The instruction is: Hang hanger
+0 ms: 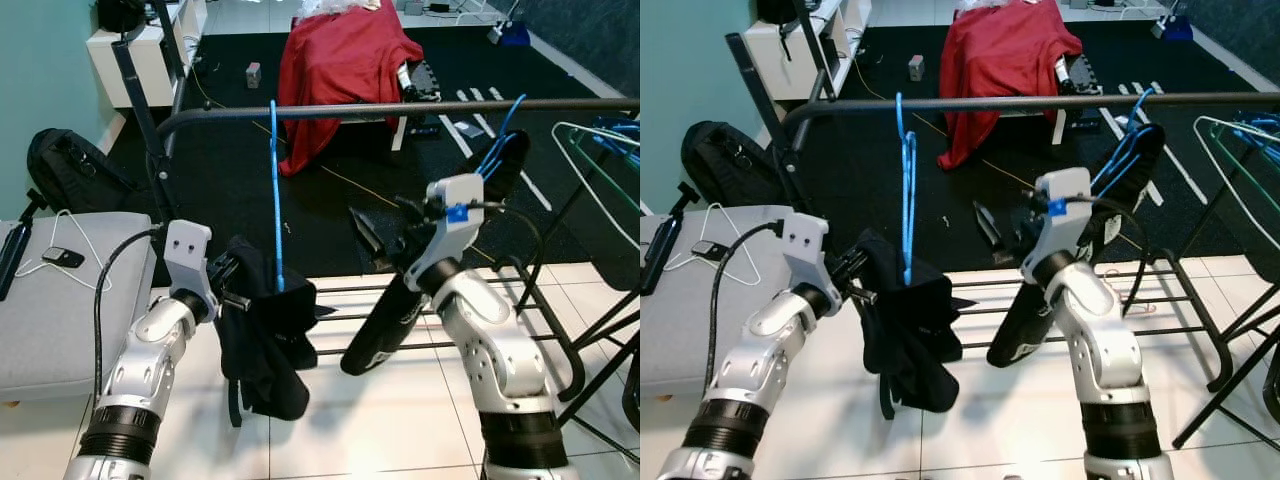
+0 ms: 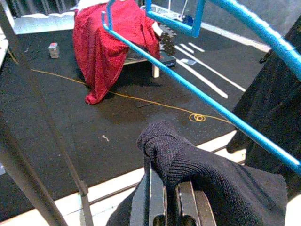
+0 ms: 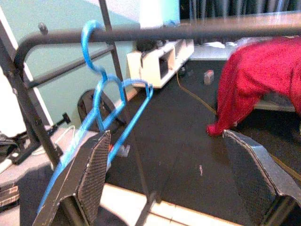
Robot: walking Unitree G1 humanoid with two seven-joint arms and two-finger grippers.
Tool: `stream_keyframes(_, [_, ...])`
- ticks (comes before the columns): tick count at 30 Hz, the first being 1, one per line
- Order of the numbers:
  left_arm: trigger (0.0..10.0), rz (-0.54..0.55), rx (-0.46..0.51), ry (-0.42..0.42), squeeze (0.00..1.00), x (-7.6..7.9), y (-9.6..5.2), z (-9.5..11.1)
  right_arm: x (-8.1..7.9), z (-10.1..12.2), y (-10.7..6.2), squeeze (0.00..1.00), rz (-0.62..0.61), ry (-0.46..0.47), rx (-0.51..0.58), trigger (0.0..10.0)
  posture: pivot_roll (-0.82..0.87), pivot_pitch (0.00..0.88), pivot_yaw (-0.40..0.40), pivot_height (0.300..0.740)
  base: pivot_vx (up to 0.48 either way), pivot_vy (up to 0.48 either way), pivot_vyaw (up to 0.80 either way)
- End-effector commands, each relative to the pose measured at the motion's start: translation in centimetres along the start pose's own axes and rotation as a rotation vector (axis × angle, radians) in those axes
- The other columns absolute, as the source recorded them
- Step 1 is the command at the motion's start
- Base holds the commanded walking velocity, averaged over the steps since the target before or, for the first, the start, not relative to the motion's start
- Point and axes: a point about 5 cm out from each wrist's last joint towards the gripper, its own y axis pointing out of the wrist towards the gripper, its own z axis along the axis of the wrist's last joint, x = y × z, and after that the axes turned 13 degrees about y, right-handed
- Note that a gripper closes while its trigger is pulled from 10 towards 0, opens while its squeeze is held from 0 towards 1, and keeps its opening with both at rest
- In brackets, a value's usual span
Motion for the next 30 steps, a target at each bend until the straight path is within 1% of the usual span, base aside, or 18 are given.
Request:
stream_keyframes(1, [10.0, -0.004, 0.008, 0.015, 0.0, 0.0, -0.2, 0.0, 0.5, 1.0, 0.7, 0.0, 0.016, 0.0, 0.001, 10.0, -0.1, 0.138, 0.014, 0.74, 0.0, 0.0, 0.0])
stream_keyframes(3, [10.0, -0.004, 0.008, 0.015, 0.0, 0.0, -0.2, 0.0, 0.5, 1.0, 0.7, 0.0, 0.016, 0.0, 0.001, 10.0, -0.1, 0.138, 0.014, 0.74, 0.0, 0.0, 0.0])
stream_keyframes(4, [10.0, -0.017, 0.006, 0.019, 0.0, 0.4, -0.1, 0.0, 0.6, 2.0, 1.9, 0.0, 0.09, 0.046, -0.048, 10.0, -0.11, 0.146, 0.01, 0.74, 0.0, 0.0, 0.0])
stream_keyframes(6, [10.0, -0.017, 0.006, 0.019, 0.0, 0.4, -0.1, 0.0, 0.6, 2.0, 1.9, 0.0, 0.09, 0.046, -0.048, 10.0, -0.11, 0.146, 0.01, 0.74, 0.0, 0.0, 0.0])
stream_keyframes(7, [10.0, -0.029, 0.004, 0.023, 0.0, 0.7, -0.1, 0.0, 0.5, 2.4, 2.7, 0.0, 0.172, 0.078, -0.119, 10.0, -0.11, 0.154, 0.004, 0.74, 0.0, 0.0, 0.0])
stream_keyframes(9, [10.0, -0.029, 0.004, 0.023, 0.0, 0.7, -0.1, 0.0, 0.5, 2.4, 2.7, 0.0, 0.172, 0.078, -0.119, 10.0, -0.11, 0.154, 0.004, 0.74, 0.0, 0.0, 0.0])
stream_keyframes(10, [10.0, -0.043, 0.0, 0.03, 0.0, 1.2, -0.2, -0.1, 0.4, 1.9, 3.5, 0.0, 0.258, 0.102, -0.216, 10.0, -0.1, 0.178, -0.013, 0.74, 0.0, 0.0, 0.0])
stream_keyframes(11, [10.0, -0.043, 0.0, 0.03, 0.0, 1.2, -0.2, -0.1, 0.4, 1.9, 3.5, 0.0, 0.258, 0.102, -0.216, 10.0, -0.1, 0.178, -0.013, 0.74, 0.0, 0.0, 0.0])
stream_keyframes(12, [10.0, -0.061, -0.013, 0.042, 0.0, 1.8, -0.7, -0.3, 0.5, 0.8, 4.5, 0.0, 0.324, 0.11, -0.317, 10.0, -0.1, 0.192, -0.022, 0.74, 0.0, 0.0, 0.0])
stream_keyframes(17, [10.0, -0.083, -0.03, 0.049, 0.0, 2.3, -1.5, -0.7, 0.3, 0.8, 5.4, 0.0, 0.369, 0.132, -0.32, 10.0, -0.1, 0.212, -0.029, 0.74, 0.0, 0.0, 0.0])
stream_keyframes(20, [10.0, -0.085, -0.031, 0.049, 0.0, 2.4, -1.6, -0.7, 0.4, 0.9, 5.6, 0.0, 0.376, 0.137, -0.326, 10.0, -0.1, 0.212, -0.029, 0.74, 0.0, 0.0, 0.0])
stream_keyframes(21, [10.0, -0.088, -0.038, 0.046, 0.0, 2.7, -2.0, -0.9, 0.0, 1.1, 6.1, 0.0, 0.402, 0.141, -0.325, 10.0, -0.1, 0.254, -0.051, 0.74, 0.0, 0.0, 0.0])
stream_keyframes(22, [10.0, -0.088, -0.038, 0.046, 0.0, 2.7, -2.0, -0.9, 0.0, 1.1, 6.1, 0.0, 0.402, 0.141, -0.325, 10.0, -0.1, 0.254, -0.051, 0.74, 0.0, 0.0, 0.0])
stream_keyframes(23, [10.0, -0.09, -0.043, 0.044, 0.0, 2.9, -2.5, -1.0, -0.3, 1.3, 6.5, 0.0, 0.428, 0.147, -0.328, 10.0, -0.1, 0.257, -0.053, 0.74, 0.0, 0.0, 0.0])
stream_keyframes(25, [10.0, -0.1, -0.052, 0.04, 0.0, 3.6, -3.1, -1.1, -0.7, 1.8, 7.4, 0.0, 0.448, 0.139, -0.325, 10.0, -0.1, 0.276, -0.065, 0.74, 0.0, 0.0, 0.0])
stream_keyframes(28, [10.0, -0.107, -0.057, 0.039, 0.0, 4.1, -3.4, -1.1, -0.8, 2.0, 7.9, 0.0, 0.453, 0.124, -0.322, 10.0, -0.11, 0.284, -0.069, 0.74, 0.0, 0.0, 0.0])
stream_keyframes(29, [10.0, -0.112, -0.064, 0.038, 0.0, 4.4, -3.6, -1.1, -0.8, 2.1, 8.3, 0.0, 0.443, 0.078, -0.325, 10.0, -0.11, 0.291, -0.073, 0.74, 0.0, 0.0, 0.0])
stream_keyframes(30, [10.0, -0.112, -0.064, 0.038, 0.0, 4.4, -3.6, -1.1, -0.8, 2.1, 8.3, 0.0, 0.443, 0.078, -0.325, 10.0, -0.11, 0.291, -0.073, 0.74, 0.0, 0.0, 0.0])
